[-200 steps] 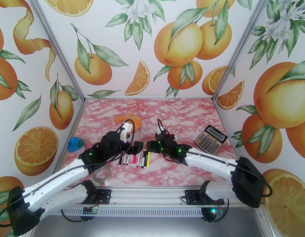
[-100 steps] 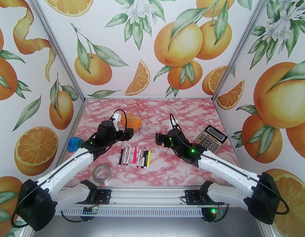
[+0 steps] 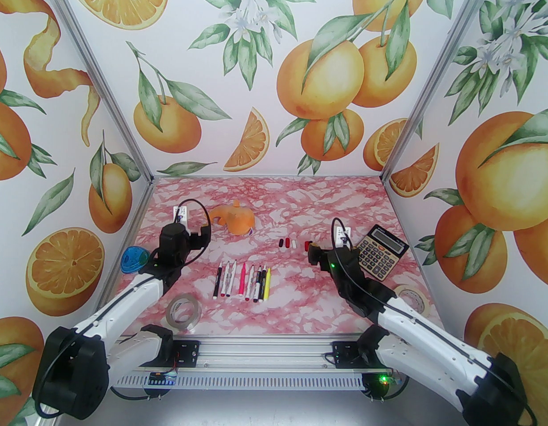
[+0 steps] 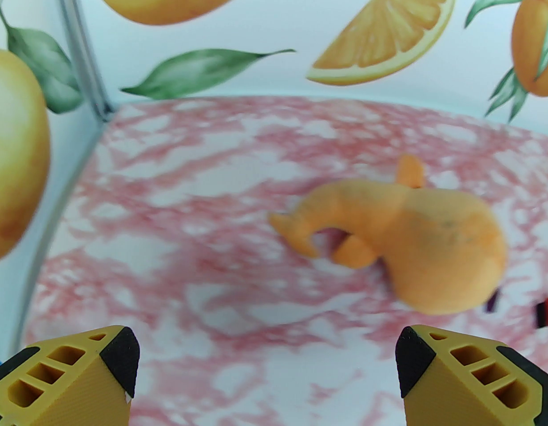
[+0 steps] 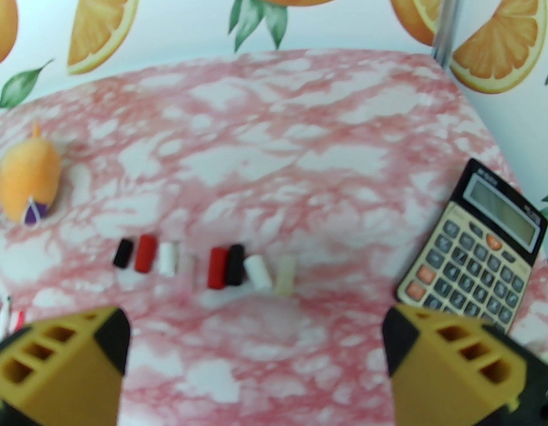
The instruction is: Open the pen caps
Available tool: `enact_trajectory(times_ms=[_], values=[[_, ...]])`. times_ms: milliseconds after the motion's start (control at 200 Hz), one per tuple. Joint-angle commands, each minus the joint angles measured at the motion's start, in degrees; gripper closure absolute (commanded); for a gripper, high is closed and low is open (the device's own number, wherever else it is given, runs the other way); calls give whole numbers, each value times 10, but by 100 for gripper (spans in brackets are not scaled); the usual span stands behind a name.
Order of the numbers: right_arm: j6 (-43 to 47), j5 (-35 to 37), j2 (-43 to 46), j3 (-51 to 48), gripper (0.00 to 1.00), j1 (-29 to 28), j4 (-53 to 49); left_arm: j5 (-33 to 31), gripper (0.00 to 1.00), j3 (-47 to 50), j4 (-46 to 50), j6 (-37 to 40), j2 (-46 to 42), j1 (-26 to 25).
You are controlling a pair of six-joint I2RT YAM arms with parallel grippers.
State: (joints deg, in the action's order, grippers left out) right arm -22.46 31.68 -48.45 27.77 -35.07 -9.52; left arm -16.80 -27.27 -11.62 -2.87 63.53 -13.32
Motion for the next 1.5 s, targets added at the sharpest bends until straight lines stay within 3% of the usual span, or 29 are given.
enact_trajectory(times_ms=[0,255,465,565,690,761,806,871,1091,1291,1366,1496], values=[[14,16,3,-7,0,18,37,-8,0,34,-142,73,21,18],[38,17,-35,-4,0,65,66,16,0,68,-345,122,149,24],[54,26,-28,-20,0,113,103,30,0,78,-443,166,211,32],[51,22,-38,-22,0,141,115,66,0,81,-478,145,247,62],[67,18,-63,-28,0,166,151,111,0,91,-590,119,328,94],[75,11,-79,-23,0,186,163,116,0,52,-475,117,302,97],[82,8,-90,-24,0,195,181,151,0,26,-428,118,308,102],[98,6,-107,-31,0,205,216,188,0,23,-418,96,305,128],[132,8,-212,-74,0,255,388,188,0,25,-423,97,306,128],[177,2,-299,-83,0,259,564,189,0,25,-424,97,305,128],[172,-23,-305,-71,0,259,545,189,0,25,-423,98,305,128],[190,-79,-384,-126,0,259,734,188,0,25,-423,98,305,128]])
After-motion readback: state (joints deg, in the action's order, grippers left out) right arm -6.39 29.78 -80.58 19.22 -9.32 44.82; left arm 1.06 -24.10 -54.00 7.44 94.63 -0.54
